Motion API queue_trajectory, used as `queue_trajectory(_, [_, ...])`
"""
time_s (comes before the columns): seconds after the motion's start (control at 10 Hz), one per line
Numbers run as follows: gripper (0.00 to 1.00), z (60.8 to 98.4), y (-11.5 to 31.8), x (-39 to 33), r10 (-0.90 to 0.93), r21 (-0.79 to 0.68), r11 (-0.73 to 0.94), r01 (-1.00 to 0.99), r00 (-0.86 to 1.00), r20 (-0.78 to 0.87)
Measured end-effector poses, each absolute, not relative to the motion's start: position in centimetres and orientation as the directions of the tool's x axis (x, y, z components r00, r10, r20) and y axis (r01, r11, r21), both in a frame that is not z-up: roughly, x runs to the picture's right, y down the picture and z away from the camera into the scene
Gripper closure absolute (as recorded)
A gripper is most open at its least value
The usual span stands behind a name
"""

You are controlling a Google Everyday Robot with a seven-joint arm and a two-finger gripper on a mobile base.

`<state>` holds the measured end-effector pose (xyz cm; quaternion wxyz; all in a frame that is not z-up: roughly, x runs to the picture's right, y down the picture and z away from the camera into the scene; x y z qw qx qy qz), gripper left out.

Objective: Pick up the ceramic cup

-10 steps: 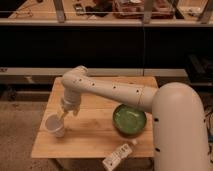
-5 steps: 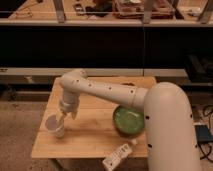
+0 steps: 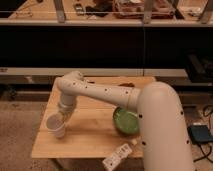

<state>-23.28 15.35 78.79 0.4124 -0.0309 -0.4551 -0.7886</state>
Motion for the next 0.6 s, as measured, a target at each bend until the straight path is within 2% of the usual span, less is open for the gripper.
queue_trajectory(0.6, [1.00,72.3,11.2,-24.4,-0.605,0.730,-0.280,0.623,-0.705,0.370])
